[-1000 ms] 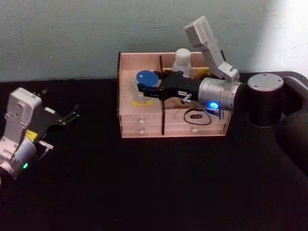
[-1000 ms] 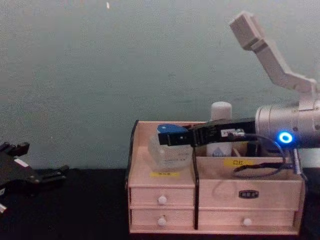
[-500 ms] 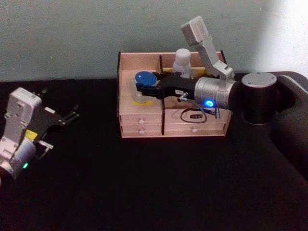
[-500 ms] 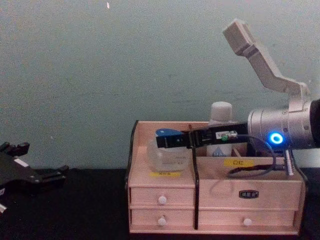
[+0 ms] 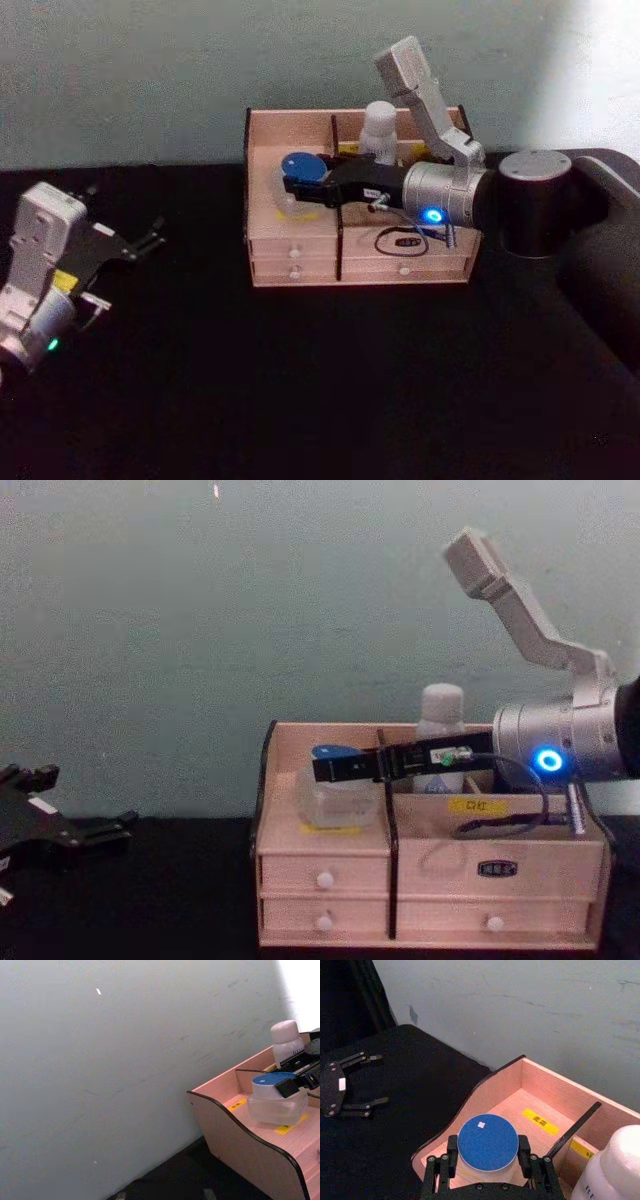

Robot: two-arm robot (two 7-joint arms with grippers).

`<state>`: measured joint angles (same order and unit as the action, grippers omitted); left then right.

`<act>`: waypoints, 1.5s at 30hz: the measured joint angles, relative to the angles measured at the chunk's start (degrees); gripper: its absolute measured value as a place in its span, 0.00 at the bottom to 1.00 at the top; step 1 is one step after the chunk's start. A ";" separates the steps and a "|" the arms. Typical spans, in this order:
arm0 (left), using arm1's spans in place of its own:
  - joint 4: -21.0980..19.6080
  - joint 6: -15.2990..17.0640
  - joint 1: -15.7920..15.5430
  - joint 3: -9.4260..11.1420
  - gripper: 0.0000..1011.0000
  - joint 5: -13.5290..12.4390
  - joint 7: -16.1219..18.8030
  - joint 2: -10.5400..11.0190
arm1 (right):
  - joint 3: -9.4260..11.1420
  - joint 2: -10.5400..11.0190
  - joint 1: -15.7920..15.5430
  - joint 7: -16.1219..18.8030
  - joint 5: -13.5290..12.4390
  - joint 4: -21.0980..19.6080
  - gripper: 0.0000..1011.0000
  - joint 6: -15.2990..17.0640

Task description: Pick up the facial cleanser and watermelon frost from the table and place them into the tiered storage box.

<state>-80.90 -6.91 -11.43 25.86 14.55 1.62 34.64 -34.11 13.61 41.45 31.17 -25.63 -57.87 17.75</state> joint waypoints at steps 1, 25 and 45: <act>0.00 0.00 0.00 0.00 0.99 0.00 0.00 0.00 | 0.00 0.00 0.00 0.00 0.00 0.00 0.71 0.00; 0.00 0.00 0.00 0.00 0.99 0.00 0.00 0.00 | 0.03 -0.02 0.01 -0.04 0.13 0.03 0.79 0.02; 0.00 0.00 0.00 0.00 0.99 0.00 0.00 0.00 | 0.45 0.67 -1.03 -0.27 0.13 -2.05 0.99 -0.86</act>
<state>-80.90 -6.91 -11.43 25.86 14.55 1.62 34.65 -33.66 14.27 40.42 30.90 -25.50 -59.92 16.90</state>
